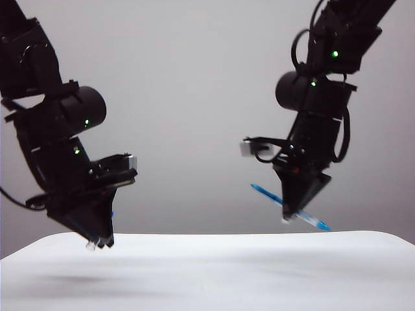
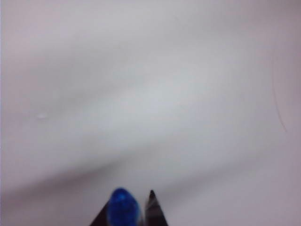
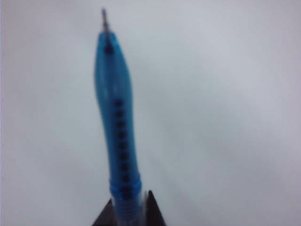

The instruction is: Pick up the pen and remove the cap.

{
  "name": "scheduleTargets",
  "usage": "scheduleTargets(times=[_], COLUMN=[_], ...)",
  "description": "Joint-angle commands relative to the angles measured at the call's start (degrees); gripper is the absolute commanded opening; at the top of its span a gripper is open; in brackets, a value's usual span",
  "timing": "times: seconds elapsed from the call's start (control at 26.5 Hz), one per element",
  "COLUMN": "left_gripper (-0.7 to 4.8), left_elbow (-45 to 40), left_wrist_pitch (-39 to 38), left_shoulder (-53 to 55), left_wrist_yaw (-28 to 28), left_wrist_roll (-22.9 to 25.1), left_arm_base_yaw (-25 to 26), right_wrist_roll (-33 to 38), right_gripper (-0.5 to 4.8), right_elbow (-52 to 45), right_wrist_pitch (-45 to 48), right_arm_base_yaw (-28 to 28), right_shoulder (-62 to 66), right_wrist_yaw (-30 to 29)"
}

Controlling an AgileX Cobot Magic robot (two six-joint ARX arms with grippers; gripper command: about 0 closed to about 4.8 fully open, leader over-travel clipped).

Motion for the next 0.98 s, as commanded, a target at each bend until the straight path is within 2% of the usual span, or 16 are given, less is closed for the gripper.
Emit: scheduleTargets(times=[0.04, 0.15, 0.3, 0.57, 0.6, 0.68, 0.75, 0.79, 0.87, 0.91, 0.98], left_gripper=[0.21, 0.2, 0.21, 0.23, 0.28, 1.06, 1.78, 1.87, 1.88, 1.89, 2.37], left_elbow=[3.39, 5.57, 7.78, 7.96, 7.96, 7.96, 8.17, 8.35, 9.16, 9.55, 11.19], left_wrist_pitch=[-4.76, -7.41, -11.58, -13.03, -13.14, -12.7, -11.76, -11.8, -11.87, -11.93, -12.68], left_shoulder=[0.17, 0.66, 2.34, 7.15, 7.87, 8.24, 8.22, 8.22, 8.22, 8.22, 8.22], left_wrist_yaw=[-0.85, -1.11, -4.79, -4.5, -4.46, -4.24, -3.91, -3.06, -0.5, 0.2, 2.29], left_wrist_roll=[1.31, 1.44, 3.54, 3.41, 3.43, 3.3, 1.88, 1.88, 1.81, 1.38, 0.79], left_arm_base_yaw=[0.02, 0.02, 0.02, 0.02, 0.02, 0.02, 0.02, 0.02, 0.02, -0.04, -0.13], right_wrist_roll=[0.59, 0.79, 0.98, 1.01, 1.01, 1.01, 1.01, 1.01, 0.98, 0.98, 0.98], right_gripper=[-0.05, -0.05, -0.05, -0.04, 0.14, 0.84, 1.0, 1.02, 1.94, 2.18, 2.81], right_elbow=[0.07, 0.07, 0.07, 0.07, 0.07, 0.07, 0.07, 0.07, 0.07, 0.07, 0.07], right_wrist_pitch=[-3.17, -5.07, -5.53, -5.4, -5.2, -4.92, -4.33, -4.17, -4.04, -4.04, -4.02], right_arm_base_yaw=[-1.81, -3.08, -3.13, -3.13, -3.13, -3.15, -3.15, -3.13, -3.15, -3.15, -3.15], right_shoulder=[2.36, 5.81, 8.22, 9.84, 9.84, 9.84, 9.84, 9.84, 9.84, 9.84, 9.79], right_wrist_yaw=[-0.28, -0.04, -0.31, -0.26, -0.26, -0.24, -0.26, -0.24, -0.22, -0.26, -0.26])
